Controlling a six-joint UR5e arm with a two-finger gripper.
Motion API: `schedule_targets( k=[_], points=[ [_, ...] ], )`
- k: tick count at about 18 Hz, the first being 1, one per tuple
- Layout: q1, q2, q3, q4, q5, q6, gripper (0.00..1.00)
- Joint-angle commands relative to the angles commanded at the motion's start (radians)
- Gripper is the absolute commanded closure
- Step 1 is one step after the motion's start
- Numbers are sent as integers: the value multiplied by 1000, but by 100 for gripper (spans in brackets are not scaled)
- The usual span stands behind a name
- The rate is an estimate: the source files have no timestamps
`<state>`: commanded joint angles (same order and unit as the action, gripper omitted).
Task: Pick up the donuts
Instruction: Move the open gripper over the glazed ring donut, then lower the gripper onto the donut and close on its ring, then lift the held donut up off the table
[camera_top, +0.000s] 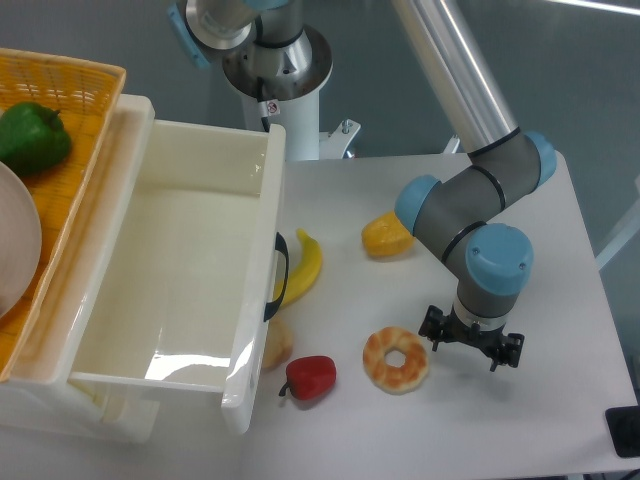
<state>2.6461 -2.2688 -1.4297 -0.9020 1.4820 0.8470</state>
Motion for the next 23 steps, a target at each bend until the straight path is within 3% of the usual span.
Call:
schedule_targets(
  k=[4, 17, 19, 20, 21, 23],
  points=[
    [3, 12, 0, -3, -60, -101, 0],
    [-49, 23, -71, -6, -60, -132, 0],
    [-49, 23, -69, -6, -59, -141, 10],
    [-49, 23, -69, -8, -59, -140, 19],
    [-46, 23, -69, -6, -60, -135, 35],
    [-44, 23, -68, -6, -62, -126, 52]
  ],
)
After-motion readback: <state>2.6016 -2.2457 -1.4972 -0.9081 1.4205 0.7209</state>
